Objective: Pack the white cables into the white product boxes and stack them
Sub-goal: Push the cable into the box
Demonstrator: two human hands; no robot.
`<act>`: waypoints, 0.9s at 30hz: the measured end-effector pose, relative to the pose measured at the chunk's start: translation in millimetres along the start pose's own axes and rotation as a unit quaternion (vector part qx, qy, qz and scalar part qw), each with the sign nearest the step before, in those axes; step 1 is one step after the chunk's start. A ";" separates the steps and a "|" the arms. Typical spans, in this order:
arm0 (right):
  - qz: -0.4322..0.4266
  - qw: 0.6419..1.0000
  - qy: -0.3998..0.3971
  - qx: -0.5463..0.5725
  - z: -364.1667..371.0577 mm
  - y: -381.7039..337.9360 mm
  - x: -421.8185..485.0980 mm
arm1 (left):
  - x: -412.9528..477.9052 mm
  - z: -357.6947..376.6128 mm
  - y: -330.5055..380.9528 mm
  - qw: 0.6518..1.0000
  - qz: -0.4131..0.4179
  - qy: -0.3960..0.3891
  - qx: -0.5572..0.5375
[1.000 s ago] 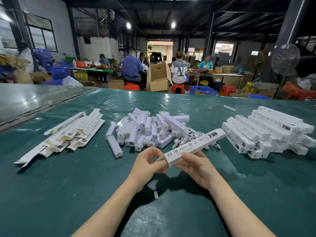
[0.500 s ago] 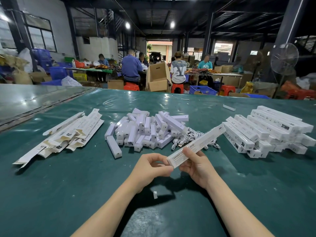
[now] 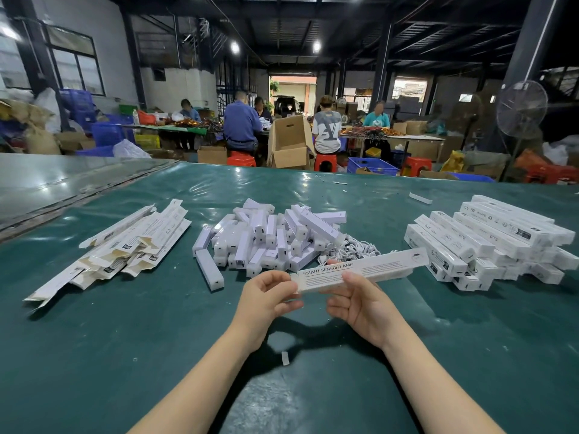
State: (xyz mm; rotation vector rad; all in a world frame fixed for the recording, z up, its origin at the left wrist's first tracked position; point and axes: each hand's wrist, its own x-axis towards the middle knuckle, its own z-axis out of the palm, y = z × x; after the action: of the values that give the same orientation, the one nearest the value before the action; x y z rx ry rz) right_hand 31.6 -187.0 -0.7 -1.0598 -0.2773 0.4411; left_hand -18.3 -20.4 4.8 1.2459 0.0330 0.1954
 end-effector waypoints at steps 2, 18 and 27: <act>-0.001 1.000 -0.003 0.012 -1.1 0.3 -0.1 | 0.9 -0.1 -0.2 1.000 0.002 0.011 -0.013; 0.028 0.997 -0.056 0.044 0.6 -2.1 -4.8 | -8.0 7.6 -4.9 0.963 0.159 0.144 0.166; -0.011 0.983 -0.018 0.183 -2.1 -7.6 -6.4 | -10.3 14.5 1.0 0.997 0.051 -0.050 0.008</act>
State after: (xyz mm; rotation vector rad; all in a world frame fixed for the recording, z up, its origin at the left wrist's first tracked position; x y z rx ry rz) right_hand 28.5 -194.8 5.0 -0.6881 -0.2288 0.4701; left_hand -26.7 -35.4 9.6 1.2725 -0.1158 0.2211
